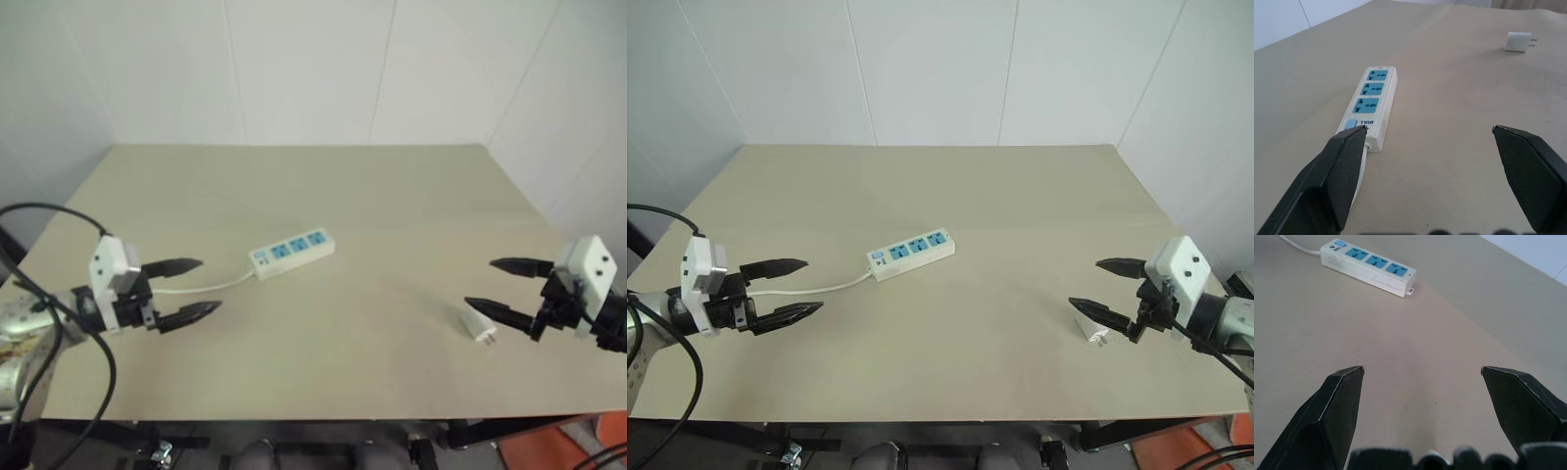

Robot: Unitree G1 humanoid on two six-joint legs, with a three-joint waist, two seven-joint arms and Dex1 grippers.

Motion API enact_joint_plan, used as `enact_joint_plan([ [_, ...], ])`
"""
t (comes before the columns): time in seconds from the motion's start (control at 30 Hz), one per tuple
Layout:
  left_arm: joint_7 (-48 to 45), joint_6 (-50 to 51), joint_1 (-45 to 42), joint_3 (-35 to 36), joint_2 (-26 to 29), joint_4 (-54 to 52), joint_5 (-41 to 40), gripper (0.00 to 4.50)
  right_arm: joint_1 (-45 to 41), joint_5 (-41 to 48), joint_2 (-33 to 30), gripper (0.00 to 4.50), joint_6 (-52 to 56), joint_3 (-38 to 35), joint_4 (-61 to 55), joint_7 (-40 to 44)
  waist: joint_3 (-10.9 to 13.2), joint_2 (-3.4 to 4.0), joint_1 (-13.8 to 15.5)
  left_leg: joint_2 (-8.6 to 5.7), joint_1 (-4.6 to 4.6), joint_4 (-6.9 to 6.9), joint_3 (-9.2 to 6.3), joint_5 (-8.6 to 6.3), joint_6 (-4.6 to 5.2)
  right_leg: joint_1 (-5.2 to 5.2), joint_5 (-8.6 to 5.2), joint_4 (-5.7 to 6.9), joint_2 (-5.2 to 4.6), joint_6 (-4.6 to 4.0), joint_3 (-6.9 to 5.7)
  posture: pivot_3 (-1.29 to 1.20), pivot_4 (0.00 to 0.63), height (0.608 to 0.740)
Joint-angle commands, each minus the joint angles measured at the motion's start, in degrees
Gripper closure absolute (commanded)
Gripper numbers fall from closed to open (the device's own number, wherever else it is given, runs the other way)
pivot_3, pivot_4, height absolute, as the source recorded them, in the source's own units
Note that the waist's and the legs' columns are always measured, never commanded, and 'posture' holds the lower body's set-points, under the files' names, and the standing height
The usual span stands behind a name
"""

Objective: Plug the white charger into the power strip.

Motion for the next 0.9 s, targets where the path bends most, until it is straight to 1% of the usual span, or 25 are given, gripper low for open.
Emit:
enact_joint_plan([
  [0.03,-0.1,-1.2,-0.5,0.6,0.3,-0.7,0.1,0.02,-0.9,0.9,-1.1,0.0,-0.7,-1.8,-0.6,0.2,0.0,0.0,0.0,0.0,0.0,0.0,0.0,0.0,0.0,0.0,0.0,0.0,0.0,0.0,0.0,0.0,0.15,0.74],
  [0.4,-0.7,-1.7,-0.9,0.1,0.5,0.1,0.3,0.02,-0.7,1.0,-1.0,0.0,-0.5,-1.9,-1.0,0.3,0.0,0.0,0.0,0.0,0.0,0.0,0.0,0.0,0.0,0.0,0.0,0.0,0.0,0.0,0.0,0.0,0.15,0.74],
  [0.5,0.8,-2.9,-2.3,-0.7,-0.1,1.4,1.9,0.02,-0.6,1.2,-0.8,0.0,-0.4,-1.9,-1.3,0.1,0.0,0.0,0.1,0.0,0.0,0.0,0.0,0.0,0.0,0.0,0.0,0.0,0.0,0.0,0.0,0.0,0.15,0.74],
  [0.57,4.7,-5.5,-5.5,-2.8,-1.8,4.5,6.1,0.02,-0.8,1.3,-0.6,0.0,-0.4,-1.7,-1.3,0.0,0.0,0.01,0.2,-0.01,0.01,0.0,0.0,0.0,0.0,0.01,0.0,0.01,0.0,0.0,-0.01,0.0,0.15,0.74],
  [0.67,8.6,-8.6,-13.7,-7.6,-5.3,13.0,11.9,0.02,-2.1,1.0,-0.2,0.0,-0.7,-0.2,-0.9,-0.4,0.0,0.0,0.5,-0.02,0.02,0.04,-0.01,0.0,0.0,0.06,0.07,0.0,0.0,0.11,-0.02,0.0,0.15,0.74],
  [0.8,7.2,-11.9,-22.6,-12.6,-9.2,22.4,15.0,0.02,-4.0,0.9,0.2,0.0,-0.9,1.2,-0.6,-0.9,0.0,-0.02,0.5,-0.05,-0.06,0.08,-0.02,0.01,0.01,0.05,0.14,-0.01,0.02,0.16,-0.02,0.0,0.15,0.74],
  [0.9,6.2,-14.9,-28.7,-14.8,-13.2,30.4,16.2,0.02,-5.2,0.9,0.9,0.0,-0.9,1.9,-0.9,-1.6,0.0,-0.04,0.4,-0.07,-0.12,0.07,-0.02,0.01,0.01,0.02,0.3,-0.02,0.02,-0.11,-0.02,0.0,0.15,0.74],
])
